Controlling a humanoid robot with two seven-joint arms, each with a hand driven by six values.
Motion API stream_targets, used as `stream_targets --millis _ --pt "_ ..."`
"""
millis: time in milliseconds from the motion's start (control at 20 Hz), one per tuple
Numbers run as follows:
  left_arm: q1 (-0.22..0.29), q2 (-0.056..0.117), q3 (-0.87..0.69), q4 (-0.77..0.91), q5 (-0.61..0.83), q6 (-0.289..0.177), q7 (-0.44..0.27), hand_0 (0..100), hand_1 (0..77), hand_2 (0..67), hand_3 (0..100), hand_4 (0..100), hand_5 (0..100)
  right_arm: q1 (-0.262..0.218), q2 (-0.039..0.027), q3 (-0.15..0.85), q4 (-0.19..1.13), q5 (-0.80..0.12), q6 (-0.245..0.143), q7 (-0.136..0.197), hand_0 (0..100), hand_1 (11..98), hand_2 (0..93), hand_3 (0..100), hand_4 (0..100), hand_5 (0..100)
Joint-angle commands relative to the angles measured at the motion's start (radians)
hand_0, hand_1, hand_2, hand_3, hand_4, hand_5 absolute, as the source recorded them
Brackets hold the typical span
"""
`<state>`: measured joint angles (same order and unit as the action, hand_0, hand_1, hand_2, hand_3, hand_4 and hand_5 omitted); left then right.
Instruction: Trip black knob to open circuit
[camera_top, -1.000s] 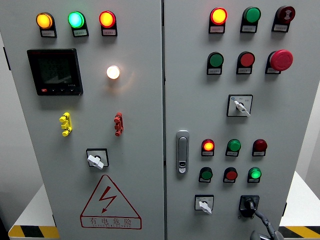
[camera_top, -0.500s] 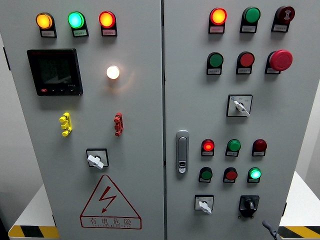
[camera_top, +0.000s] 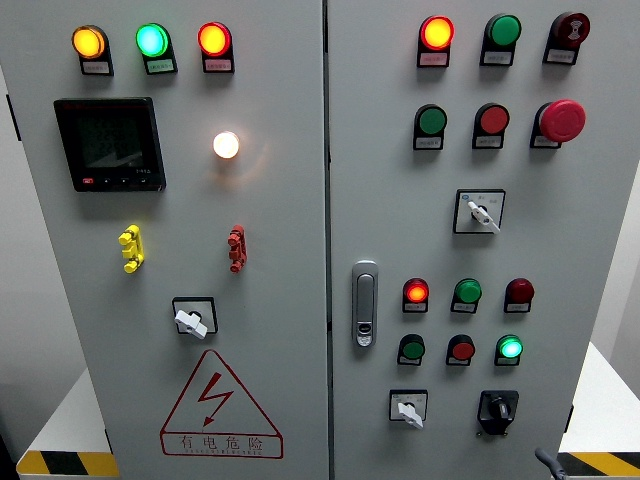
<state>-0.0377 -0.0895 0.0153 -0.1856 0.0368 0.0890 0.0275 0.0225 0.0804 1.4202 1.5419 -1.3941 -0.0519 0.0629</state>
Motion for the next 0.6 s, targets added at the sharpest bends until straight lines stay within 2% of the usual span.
stream_targets --millis 0,50,150,400,550 --pt "0.001 -0.001 0.000 0.000 0.000 0.000 0.000 0 0.0 19.5 26 10 9 -0.029 0.0024 0.002 0.023 0.000 0.000 0.000 100 48.1 5.0 35 28 50" --pt "0.001 -0.001 0.000 0.000 0.000 0.000 0.000 0 0.0 19.5 26 10 9 -0.038 0.0039 0.002 0.029 0.000 0.000 0.000 100 48.0 5.1 35 28 50" --pt "0.001 -0.001 0.000 0.000 0.000 0.000 0.000 0 0.0 19.5 26 10 9 -0.050 0.0024 0.002 0.041 -0.002 0.000 0.000 100 47.7 5.2 35 27 49" --pt "-0.001 -0.001 0.000 0.000 0.000 0.000 0.000 0 0.0 19.5 26 10 9 -0.055 0.0039 0.006 0.053 -0.010 0.000 0.011 100 47.5 5.4 34 27 48" --pt "0.001 0.000 0.000 0.000 0.000 0.000 0.000 0 0.0 19.5 26 10 9 -0.058 0.0024 0.006 0.069 -0.013 0.000 0.012 100 47.2 5.6 33 27 48"
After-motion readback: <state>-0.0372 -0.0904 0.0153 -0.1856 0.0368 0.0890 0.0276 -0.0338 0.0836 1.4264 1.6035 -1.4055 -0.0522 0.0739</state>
